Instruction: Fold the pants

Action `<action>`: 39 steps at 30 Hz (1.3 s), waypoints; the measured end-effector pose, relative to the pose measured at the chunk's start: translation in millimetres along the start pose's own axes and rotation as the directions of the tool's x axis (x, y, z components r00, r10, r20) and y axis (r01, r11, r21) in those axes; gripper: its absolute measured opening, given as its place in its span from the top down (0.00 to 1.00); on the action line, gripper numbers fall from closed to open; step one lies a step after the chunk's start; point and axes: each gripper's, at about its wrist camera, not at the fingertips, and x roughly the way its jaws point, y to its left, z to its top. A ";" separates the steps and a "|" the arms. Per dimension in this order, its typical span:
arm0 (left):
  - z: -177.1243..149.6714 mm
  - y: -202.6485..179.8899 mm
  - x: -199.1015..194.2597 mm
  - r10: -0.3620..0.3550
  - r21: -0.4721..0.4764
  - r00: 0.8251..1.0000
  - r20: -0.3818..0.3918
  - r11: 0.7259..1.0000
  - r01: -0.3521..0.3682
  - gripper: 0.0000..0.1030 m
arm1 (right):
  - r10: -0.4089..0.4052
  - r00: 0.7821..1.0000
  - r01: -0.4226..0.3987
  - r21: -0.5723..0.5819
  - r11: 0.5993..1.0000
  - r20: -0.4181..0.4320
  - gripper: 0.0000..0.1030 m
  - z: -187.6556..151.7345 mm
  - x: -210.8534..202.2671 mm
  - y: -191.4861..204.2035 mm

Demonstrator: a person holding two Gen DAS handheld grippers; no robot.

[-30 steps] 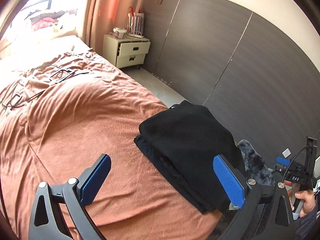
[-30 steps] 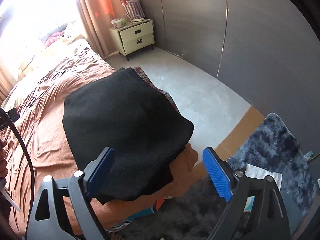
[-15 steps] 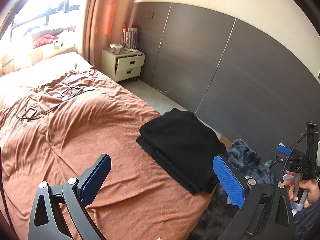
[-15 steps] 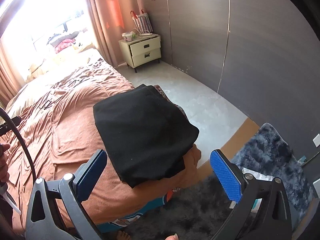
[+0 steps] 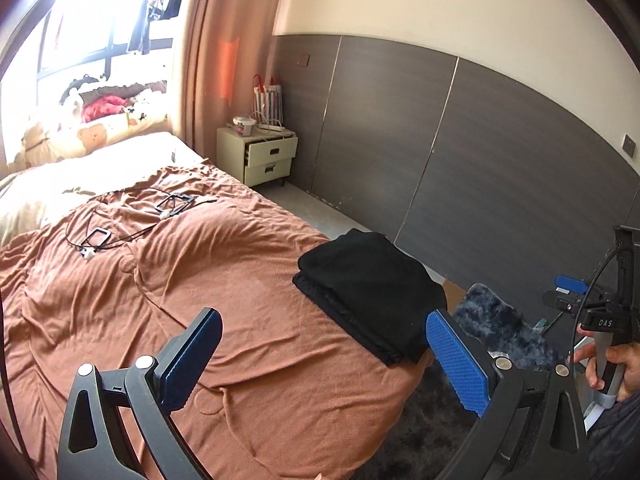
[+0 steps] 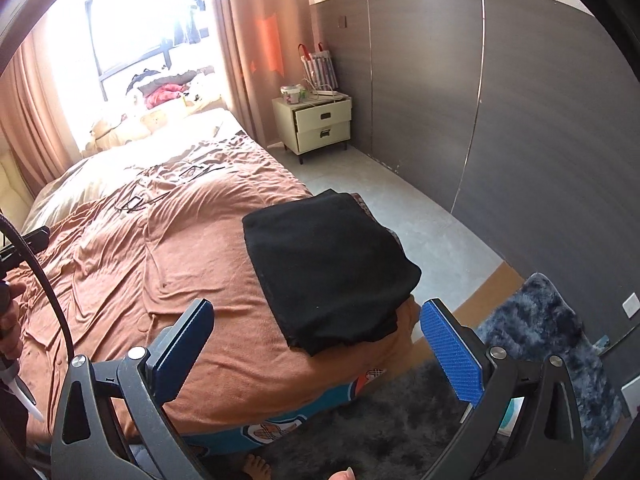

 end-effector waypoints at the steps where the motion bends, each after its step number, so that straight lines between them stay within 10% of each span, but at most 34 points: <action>1: -2.8 -0.5 -7.4 0.005 0.007 1.000 0.007 1.000 -0.005 0.00 | 0.005 1.000 -0.005 -0.003 1.000 0.007 0.00 -2.6 -4.6 2.8; 39: -186.6 14.9 -269.8 0.214 -0.020 0.954 0.210 0.976 -0.215 0.00 | 0.155 0.970 -0.135 -0.117 0.984 0.187 0.00 -145.8 -136.0 98.9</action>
